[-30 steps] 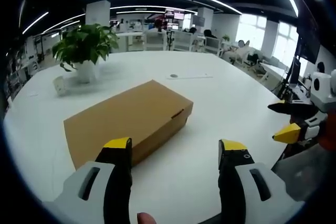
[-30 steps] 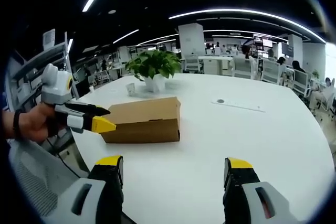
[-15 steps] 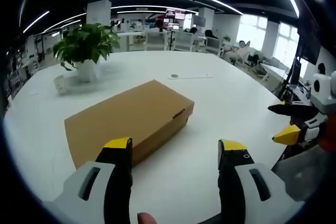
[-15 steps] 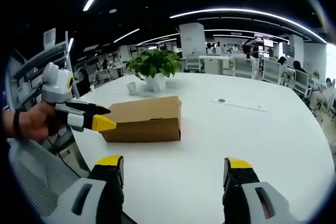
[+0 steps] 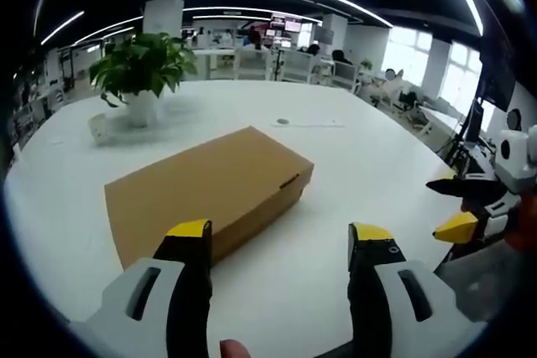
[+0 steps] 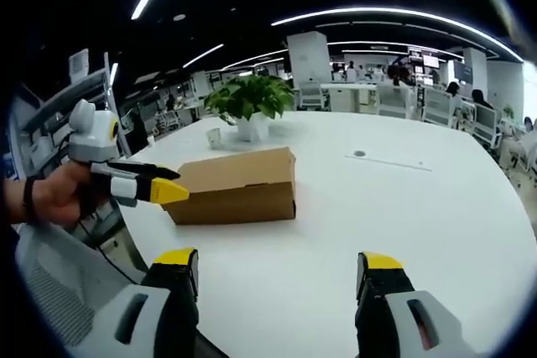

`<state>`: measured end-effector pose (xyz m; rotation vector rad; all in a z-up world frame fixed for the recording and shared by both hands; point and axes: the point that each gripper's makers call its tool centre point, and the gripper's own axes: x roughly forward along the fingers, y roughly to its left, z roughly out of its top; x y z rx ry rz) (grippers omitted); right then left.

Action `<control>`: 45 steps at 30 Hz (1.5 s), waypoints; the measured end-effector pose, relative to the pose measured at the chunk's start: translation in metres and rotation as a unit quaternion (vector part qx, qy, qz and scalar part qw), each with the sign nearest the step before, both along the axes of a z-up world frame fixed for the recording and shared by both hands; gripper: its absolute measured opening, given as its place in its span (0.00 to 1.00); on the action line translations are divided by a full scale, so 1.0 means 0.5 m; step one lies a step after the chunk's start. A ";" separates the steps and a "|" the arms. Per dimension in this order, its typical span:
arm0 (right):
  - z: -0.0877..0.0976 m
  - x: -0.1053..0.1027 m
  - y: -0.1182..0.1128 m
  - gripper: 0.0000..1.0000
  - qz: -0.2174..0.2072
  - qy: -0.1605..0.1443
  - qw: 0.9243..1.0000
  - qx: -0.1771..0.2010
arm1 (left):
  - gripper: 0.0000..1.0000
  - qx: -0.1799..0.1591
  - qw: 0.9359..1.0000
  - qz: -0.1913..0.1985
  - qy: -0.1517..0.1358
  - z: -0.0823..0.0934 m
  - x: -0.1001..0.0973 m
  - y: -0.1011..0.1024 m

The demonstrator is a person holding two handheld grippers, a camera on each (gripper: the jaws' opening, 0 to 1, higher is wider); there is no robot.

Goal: Operate the shoe box by opening the lid, removing the specified soft item, and placing it in the target area until the item is outside and the box remains undamaged.

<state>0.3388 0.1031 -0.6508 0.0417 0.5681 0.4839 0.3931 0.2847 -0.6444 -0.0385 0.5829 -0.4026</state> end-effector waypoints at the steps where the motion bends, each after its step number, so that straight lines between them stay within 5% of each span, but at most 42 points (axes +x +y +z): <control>1: -0.001 0.000 0.000 0.76 0.000 0.001 1.000 0.000 | 0.64 0.000 1.000 0.000 0.000 0.000 0.000 0.000; 20: -0.047 -0.012 0.037 0.75 0.036 0.041 0.999 -0.004 | 0.63 -0.011 1.000 0.002 0.015 -0.013 0.015 0.001; 29: -0.046 0.022 0.057 0.74 0.066 0.038 0.997 -0.010 | 0.63 0.000 0.999 0.007 0.032 -0.027 0.012 0.023; 45: -0.071 0.094 0.128 0.73 0.145 0.038 0.988 -0.048 | 0.62 0.024 0.998 0.054 0.035 -0.036 0.023 0.156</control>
